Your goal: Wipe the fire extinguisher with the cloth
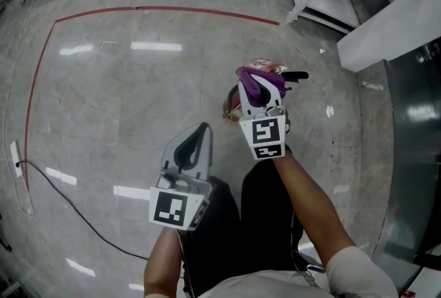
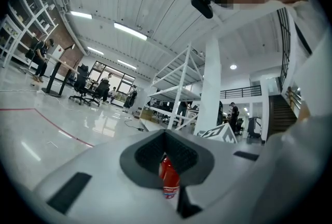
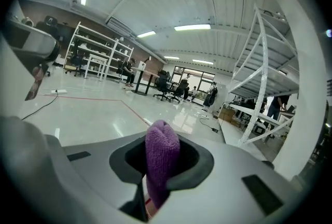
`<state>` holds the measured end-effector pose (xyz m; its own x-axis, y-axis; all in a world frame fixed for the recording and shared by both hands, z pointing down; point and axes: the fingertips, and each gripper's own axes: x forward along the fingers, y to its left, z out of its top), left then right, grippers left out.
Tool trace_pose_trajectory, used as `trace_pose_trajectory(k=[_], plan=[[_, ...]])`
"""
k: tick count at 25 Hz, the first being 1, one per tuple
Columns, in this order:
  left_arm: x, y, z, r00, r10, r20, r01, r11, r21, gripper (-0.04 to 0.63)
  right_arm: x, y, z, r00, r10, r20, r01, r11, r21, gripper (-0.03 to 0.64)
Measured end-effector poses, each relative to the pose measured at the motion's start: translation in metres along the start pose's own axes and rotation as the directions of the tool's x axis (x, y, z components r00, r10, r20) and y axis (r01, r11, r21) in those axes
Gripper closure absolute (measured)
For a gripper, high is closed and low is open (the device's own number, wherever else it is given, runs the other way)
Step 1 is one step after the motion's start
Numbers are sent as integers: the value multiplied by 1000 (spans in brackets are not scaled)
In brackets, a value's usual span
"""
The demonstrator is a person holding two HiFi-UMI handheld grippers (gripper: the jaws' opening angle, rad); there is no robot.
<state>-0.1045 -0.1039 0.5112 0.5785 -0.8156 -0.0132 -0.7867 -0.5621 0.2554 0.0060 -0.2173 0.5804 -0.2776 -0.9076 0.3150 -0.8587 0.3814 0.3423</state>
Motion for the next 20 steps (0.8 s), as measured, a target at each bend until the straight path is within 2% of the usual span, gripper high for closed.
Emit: trace_pose_trajectory(k=[5,10,13,20], plan=[[-10,6,7,1000,22,6,-22,1000,-9,592,16,38,-16,996,78,-35,-79,997,-24,548],[-16,11,13,999,32,16,-32,999,-4,592,24,74,-37,982,177,-64,-184,975,-124,548],[-22,13,13,999,44,22,-43,999,-6,592,30,88,-65,967,232,-107,-241,967,-84,548],[-31,13,16,1000,29,11,-29,999,18,592,44,105,-119,942,296,-160,-300,954,-3,548]])
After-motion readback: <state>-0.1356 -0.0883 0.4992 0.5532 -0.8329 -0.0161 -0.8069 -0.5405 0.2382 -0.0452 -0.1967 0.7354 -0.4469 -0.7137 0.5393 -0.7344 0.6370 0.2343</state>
